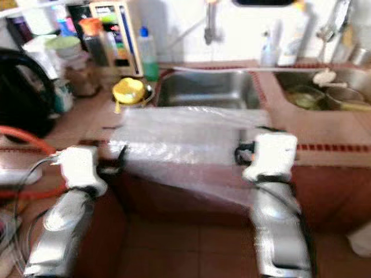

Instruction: Kitchen organization

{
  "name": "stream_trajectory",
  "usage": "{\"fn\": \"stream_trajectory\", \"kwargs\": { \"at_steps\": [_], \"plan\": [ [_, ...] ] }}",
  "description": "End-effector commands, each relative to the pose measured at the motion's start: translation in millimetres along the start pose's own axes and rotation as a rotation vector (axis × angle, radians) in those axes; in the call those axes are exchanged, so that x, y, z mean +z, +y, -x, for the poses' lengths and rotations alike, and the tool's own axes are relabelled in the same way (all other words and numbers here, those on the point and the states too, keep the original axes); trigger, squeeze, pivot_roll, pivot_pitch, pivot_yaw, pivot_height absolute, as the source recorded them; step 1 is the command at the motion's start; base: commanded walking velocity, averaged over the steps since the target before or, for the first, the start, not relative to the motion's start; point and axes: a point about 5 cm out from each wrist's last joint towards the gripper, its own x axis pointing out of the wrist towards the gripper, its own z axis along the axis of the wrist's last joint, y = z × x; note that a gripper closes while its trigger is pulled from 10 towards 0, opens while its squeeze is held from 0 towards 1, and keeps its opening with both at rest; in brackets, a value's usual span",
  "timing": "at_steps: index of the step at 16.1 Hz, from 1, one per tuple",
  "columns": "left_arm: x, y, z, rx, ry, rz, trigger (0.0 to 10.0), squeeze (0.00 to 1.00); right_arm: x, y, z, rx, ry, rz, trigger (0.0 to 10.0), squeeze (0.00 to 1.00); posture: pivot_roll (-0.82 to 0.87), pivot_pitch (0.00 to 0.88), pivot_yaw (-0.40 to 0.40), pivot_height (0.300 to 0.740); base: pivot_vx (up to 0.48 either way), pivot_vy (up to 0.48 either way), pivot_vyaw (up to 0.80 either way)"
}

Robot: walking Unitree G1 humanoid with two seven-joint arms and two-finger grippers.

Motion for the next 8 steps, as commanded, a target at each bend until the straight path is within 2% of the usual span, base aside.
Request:
{"fn": "stream_trajectory", "kwargs": {
  "at_steps": [1,3,4,8],
  "plan": [
    [5.7,-5.7,-3.4,-0.02,-0.023,0.007,10.0,0.0,1.8,-4.9,-0.5,-0.009,-0.008,0.021,10.0,0.0,-0.04,0.02,0.071,0.74,0.412,0.0,0.0],
    [5.1,-5.7,-3.8,-0.007,-0.02,0.011,10.0,0.0,2.1,-4.4,-0.6,-0.007,-0.01,0.023,10.0,0.0,-0.04,0.019,0.072,0.74,0.392,0.0,0.0],
    [5.1,-4.3,-4.5,0.019,-0.02,-0.003,10.0,0.0,2.1,-4.3,-0.7,-0.007,-0.01,0.024,10.0,0.0,-0.05,0.02,0.071,0.74,0.0,0.0,0.0],
    [5.9,-7.5,-6.4,0.003,-0.026,0.0,10.0,0.0,2.0,-4.3,-1.2,-0.007,-0.01,0.029,10.0,0.0,-0.05,0.024,0.069,0.74,0.0,0.0,0.0]
  ]
}}
